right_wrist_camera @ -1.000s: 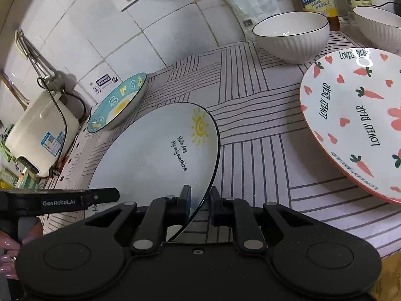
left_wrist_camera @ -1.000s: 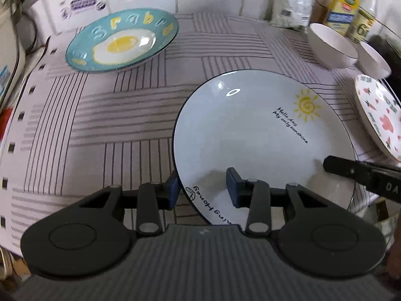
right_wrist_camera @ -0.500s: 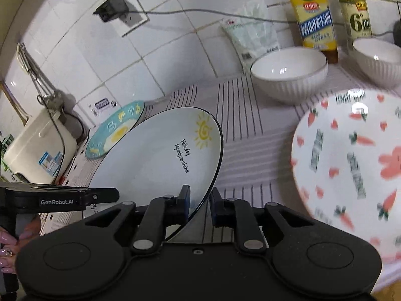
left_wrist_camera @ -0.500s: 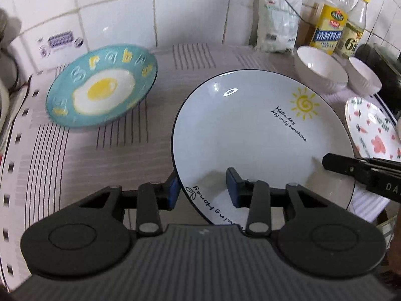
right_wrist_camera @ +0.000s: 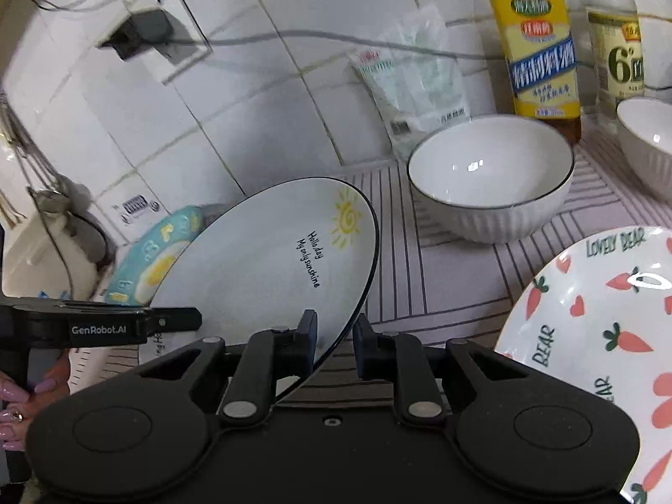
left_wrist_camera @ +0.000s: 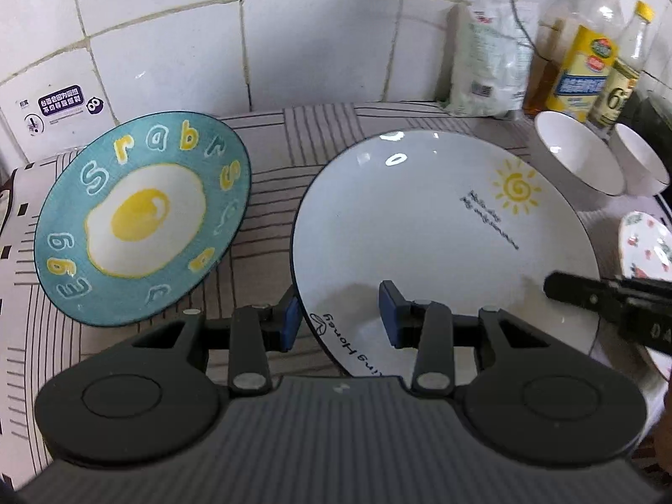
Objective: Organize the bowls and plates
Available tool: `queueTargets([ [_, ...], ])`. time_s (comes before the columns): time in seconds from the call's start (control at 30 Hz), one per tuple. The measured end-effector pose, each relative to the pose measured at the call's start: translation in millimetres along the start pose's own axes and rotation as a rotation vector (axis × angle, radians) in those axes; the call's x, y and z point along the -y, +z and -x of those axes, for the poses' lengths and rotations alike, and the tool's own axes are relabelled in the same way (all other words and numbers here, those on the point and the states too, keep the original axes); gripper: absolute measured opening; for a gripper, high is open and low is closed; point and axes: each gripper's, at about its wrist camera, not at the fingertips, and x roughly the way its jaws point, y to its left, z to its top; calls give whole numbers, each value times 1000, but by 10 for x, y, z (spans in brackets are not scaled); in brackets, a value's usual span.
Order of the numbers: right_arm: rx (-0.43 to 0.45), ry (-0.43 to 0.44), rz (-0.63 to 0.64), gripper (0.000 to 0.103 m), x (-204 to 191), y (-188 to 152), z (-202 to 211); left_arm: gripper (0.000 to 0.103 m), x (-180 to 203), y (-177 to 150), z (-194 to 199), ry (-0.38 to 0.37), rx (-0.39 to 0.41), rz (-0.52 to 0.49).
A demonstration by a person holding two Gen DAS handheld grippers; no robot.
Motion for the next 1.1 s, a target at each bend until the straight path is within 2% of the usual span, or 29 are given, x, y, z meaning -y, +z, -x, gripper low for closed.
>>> queueTargets([
  [0.3, -57, -41, 16, 26, -101, -48, -194, 37, -95, 96, -189, 1, -26, 14],
  [0.4, -55, -58, 44, 29, -140, -56, -198, 38, -115, 98, -200, -5, -47, 52],
  [0.47, -79, -45, 77, 34, -150, -47, -218, 39, -127, 95, -146, -7, -18, 78],
  [0.53, -81, -46, 111, 34, -161, -53, -184, 40, -107, 85, -45, 1, 8, 95],
  [0.63, -56, -13, 80, 38, -124, -59, 6, 42, -22, 44, 126, 29, 32, 78],
  [0.7, -38, 29, 51, 46, -95, -74, 187, 43, 40, 32, 217, 20, 32, 68],
  [0.83, 16, 29, 77, 52, -113, -105, 580, 48, 242, -3, 441, 3, 54, 30],
  [0.87, 31, 25, 89, 58, -111, -112, 683, 51, 304, -21, 488, 7, 61, 23],
  [0.9, 45, 23, 101, 69, -100, -128, 771, 52, 364, -37, 530, 16, 67, 19],
  [0.93, 58, 26, 118, 73, -76, -155, 850, 52, 418, -39, 574, 24, 72, 12],
  [1.1, 70, -38, 175, 74, 118, -275, 1171, 54, 797, -51, 739, -27, 75, -58],
])
